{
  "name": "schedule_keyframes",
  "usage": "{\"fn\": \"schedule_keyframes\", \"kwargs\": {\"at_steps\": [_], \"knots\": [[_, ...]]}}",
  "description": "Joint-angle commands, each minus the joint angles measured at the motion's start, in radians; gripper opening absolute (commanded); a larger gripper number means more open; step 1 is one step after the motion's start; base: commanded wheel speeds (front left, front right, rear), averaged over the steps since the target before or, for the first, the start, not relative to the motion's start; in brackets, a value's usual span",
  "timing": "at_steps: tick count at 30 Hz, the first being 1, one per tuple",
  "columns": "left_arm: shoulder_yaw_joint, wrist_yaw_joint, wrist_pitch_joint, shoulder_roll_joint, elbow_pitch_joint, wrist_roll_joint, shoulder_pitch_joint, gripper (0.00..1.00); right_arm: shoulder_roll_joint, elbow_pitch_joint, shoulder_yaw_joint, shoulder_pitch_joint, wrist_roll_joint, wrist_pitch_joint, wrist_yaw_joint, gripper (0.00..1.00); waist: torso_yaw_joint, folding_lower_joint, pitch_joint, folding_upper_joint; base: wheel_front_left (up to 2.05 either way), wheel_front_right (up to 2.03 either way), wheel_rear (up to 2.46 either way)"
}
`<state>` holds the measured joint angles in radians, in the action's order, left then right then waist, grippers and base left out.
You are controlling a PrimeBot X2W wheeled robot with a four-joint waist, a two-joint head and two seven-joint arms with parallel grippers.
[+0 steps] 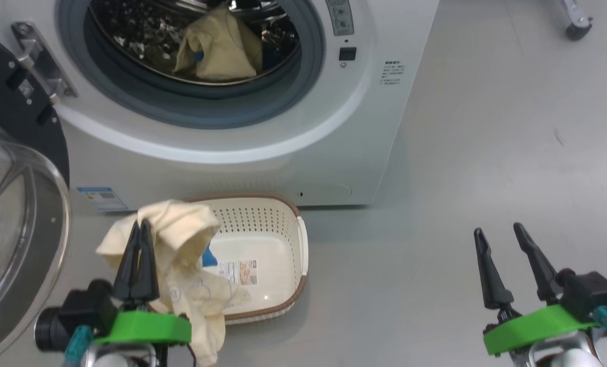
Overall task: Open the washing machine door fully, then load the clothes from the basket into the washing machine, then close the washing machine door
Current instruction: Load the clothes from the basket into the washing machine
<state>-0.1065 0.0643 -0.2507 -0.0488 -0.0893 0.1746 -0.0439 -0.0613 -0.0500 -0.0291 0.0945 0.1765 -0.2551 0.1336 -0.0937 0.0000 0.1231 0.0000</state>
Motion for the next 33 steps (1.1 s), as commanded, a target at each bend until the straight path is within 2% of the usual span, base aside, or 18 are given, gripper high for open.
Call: {"fn": "schedule_keyframes", "kwargs": {"at_steps": [1,5,18,33], "knots": [[0.026,-0.008,-0.011,-0.014,0.016,-0.018,-0.089,0.0,-0.007,0.036,-0.026,-0.068,0.011,-0.007,-0.003,1.0,-0.027,0.0,0.069,0.0,0.0,0.0,0.0],[0.029,-0.015,-0.011,-0.033,-0.015,-0.036,-0.182,0.0,0.0,0.033,-0.038,-0.103,0.019,-0.007,-0.003,1.0,-0.041,0.0,0.122,0.0,0.0,0.0,0.0],[0.031,-0.019,-0.007,-0.085,-0.189,-0.078,-0.644,0.0,0.01,0.025,-0.08,-0.236,0.049,-0.007,-0.003,1.0,-0.085,0.0,0.318,0.0,0.0,0.0,0.0],[0.007,0.006,-0.007,-0.117,-0.583,-0.128,-1.111,0.0,0.011,0.011,-0.153,-0.324,0.093,-0.007,-0.003,1.0,-0.165,0.0,0.474,0.0,0.0,0.0,0.0]]}}
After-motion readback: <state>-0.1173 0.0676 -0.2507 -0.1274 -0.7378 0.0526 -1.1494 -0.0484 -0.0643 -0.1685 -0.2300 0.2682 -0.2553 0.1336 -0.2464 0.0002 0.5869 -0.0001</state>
